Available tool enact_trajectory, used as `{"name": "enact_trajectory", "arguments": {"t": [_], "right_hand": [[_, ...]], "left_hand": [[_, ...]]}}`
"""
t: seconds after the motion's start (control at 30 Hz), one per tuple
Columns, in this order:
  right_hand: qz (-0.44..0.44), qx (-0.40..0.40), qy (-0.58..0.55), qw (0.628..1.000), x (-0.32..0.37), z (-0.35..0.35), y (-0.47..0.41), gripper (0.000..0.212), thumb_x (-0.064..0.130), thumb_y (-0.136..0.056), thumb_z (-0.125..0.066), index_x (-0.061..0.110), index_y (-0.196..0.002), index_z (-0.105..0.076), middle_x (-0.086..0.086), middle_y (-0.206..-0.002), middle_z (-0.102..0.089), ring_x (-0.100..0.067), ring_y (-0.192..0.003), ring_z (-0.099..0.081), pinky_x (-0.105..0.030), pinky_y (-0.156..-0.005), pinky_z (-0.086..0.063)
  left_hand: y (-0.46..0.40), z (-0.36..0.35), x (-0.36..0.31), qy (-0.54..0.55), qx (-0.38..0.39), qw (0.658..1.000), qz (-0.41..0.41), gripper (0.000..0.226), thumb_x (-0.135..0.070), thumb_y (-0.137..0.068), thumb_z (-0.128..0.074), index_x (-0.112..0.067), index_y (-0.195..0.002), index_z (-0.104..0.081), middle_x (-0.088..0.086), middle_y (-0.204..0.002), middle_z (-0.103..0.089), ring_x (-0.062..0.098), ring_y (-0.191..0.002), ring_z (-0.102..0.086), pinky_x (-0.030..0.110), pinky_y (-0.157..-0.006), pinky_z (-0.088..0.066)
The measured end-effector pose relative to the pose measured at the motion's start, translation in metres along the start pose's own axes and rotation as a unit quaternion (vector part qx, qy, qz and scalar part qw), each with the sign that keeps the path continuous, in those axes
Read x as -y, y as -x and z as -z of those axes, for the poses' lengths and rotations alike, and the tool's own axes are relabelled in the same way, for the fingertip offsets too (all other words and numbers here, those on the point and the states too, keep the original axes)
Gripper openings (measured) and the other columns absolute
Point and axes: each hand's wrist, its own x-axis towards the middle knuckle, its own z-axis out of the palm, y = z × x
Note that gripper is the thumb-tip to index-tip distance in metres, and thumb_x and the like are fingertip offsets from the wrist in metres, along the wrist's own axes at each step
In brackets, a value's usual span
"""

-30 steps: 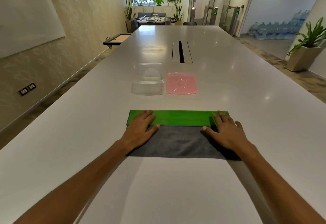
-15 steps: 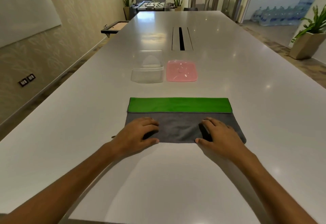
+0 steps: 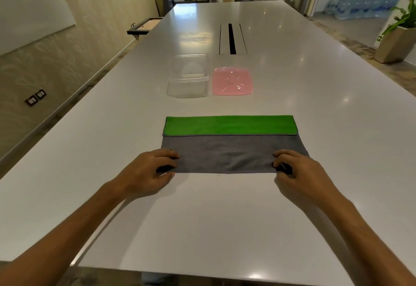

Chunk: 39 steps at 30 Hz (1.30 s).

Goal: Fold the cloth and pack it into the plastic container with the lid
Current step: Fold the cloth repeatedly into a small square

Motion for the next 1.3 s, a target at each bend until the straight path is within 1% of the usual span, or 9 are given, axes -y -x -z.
{"name": "enact_trajectory", "arguments": {"t": [0.17,0.33,0.43,0.57,0.67,0.73,0.83,1.03,1.3], "right_hand": [[0.009,-0.035,-0.008,0.999,-0.003,-0.004,0.005,0.011,0.017,-0.083,-0.062,0.027,-0.087,-0.068,0.014,-0.12,-0.064,-0.013,-0.097,-0.063,-0.028,-0.075,-0.05],[0.039,-0.065,0.03,0.997,-0.007,-0.009,0.004,0.012,0.019,-0.088,-0.058,0.029,-0.091,-0.064,0.015,-0.116,-0.066,-0.011,-0.097,-0.063,-0.023,-0.07,-0.047],[0.044,-0.08,0.027,0.995,-0.006,-0.009,0.001,0.012,0.018,-0.087,-0.058,0.03,-0.091,-0.058,0.012,-0.101,-0.068,-0.014,-0.082,-0.062,-0.025,-0.062,-0.047],[0.028,-0.098,0.026,0.994,-0.004,-0.005,-0.008,0.017,0.014,-0.085,-0.057,0.03,-0.083,-0.053,0.011,-0.073,-0.062,-0.012,-0.06,-0.05,-0.02,-0.049,-0.035],[0.026,-0.102,0.038,0.994,-0.007,0.001,-0.025,0.013,0.009,-0.085,-0.06,0.022,-0.087,-0.063,0.001,-0.072,-0.066,-0.017,-0.059,-0.046,-0.023,-0.048,-0.027],[0.012,-0.113,0.047,0.992,-0.009,0.006,-0.038,0.013,0.008,-0.084,-0.062,0.018,-0.09,-0.068,-0.005,-0.073,-0.068,-0.021,-0.06,-0.047,-0.025,-0.051,-0.027],[0.0,-0.119,0.055,0.991,-0.009,0.01,-0.06,0.016,0.007,-0.083,-0.063,0.017,-0.091,-0.073,-0.009,-0.077,-0.073,-0.033,-0.067,-0.061,-0.027,-0.056,-0.034],[-0.011,-0.13,0.078,0.988,-0.009,0.009,-0.099,0.017,0.01,-0.084,-0.06,0.016,-0.092,-0.074,-0.012,-0.081,-0.074,-0.036,-0.073,-0.065,-0.033,-0.064,-0.045],[0.007,-0.136,0.1,0.986,-0.018,0.002,-0.126,0.008,0.02,-0.083,-0.07,0.013,-0.082,-0.074,-0.008,-0.068,-0.072,-0.029,-0.062,-0.064,-0.033,-0.071,-0.042]], "left_hand": [[0.004,-0.003,0.004,-0.012,-0.013,1.0,-0.003,0.018,-0.022,-0.083,-0.067,-0.021,-0.1,-0.074,-0.006,-0.121,-0.067,0.006,-0.113,-0.06,0.017,-0.092,-0.046],[-0.001,-0.004,0.0,-0.029,-0.029,0.999,-0.006,0.02,-0.022,-0.085,-0.058,-0.015,-0.094,-0.075,-0.004,-0.112,-0.071,0.01,-0.106,-0.064,0.016,-0.089,-0.047],[-0.004,-0.004,-0.001,0.006,-0.042,0.999,0.018,0.026,-0.028,-0.089,-0.05,-0.017,-0.098,-0.071,-0.007,-0.105,-0.071,0.005,-0.095,-0.064,0.006,-0.081,-0.042],[-0.012,-0.002,-0.001,0.069,-0.091,0.991,0.072,0.024,-0.032,-0.089,-0.046,-0.021,-0.093,-0.067,-0.007,-0.084,-0.07,0.008,-0.072,-0.062,0.025,-0.063,-0.048],[-0.026,0.002,0.0,0.062,-0.106,0.989,0.088,0.022,-0.028,-0.09,-0.047,-0.016,-0.09,-0.066,0.0,-0.071,-0.065,0.017,-0.06,-0.056,0.038,-0.057,-0.045],[-0.037,0.005,0.001,0.062,-0.111,0.987,0.097,0.025,-0.029,-0.09,-0.046,-0.014,-0.091,-0.066,0.0,-0.065,-0.062,0.017,-0.057,-0.053,0.037,-0.056,-0.042],[-0.053,0.008,0.005,0.076,-0.122,0.983,0.115,0.022,-0.028,-0.091,-0.048,-0.016,-0.089,-0.066,-0.012,-0.058,-0.054,0.007,-0.053,-0.049,0.03,-0.053,-0.037],[-0.079,0.006,0.019,0.041,-0.118,0.981,0.15,0.017,-0.021,-0.094,-0.054,-0.016,-0.093,-0.07,-0.004,-0.07,-0.061,0.017,-0.065,-0.055,0.029,-0.059,-0.038],[-0.097,0.001,0.037,0.03,-0.107,0.978,0.175,0.017,-0.022,-0.094,-0.054,-0.02,-0.093,-0.071,-0.001,-0.085,-0.072,0.016,-0.075,-0.059,0.029,-0.065,-0.04]]}}
